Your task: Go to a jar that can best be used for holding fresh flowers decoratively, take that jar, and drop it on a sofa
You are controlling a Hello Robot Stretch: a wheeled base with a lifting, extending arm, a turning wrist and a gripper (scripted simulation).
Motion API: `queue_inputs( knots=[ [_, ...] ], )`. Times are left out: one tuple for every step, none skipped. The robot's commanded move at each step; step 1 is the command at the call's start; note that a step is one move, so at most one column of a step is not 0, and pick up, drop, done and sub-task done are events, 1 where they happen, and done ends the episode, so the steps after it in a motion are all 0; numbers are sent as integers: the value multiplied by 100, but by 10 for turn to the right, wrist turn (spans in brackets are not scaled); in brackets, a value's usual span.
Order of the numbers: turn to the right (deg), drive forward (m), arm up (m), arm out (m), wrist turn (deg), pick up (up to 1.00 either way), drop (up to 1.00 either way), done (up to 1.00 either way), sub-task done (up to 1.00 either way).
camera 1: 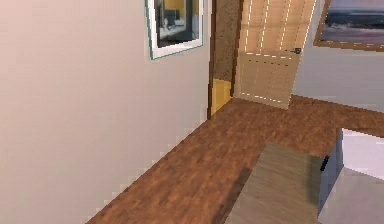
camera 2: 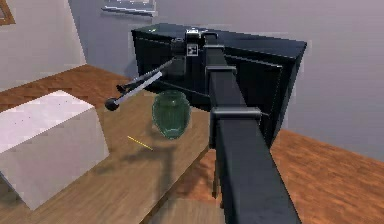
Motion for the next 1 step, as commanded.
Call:
queue_inputs(
  knots=[
    [0, 0, 0, 0, 450, 0, 0, 0, 0]
  ],
)
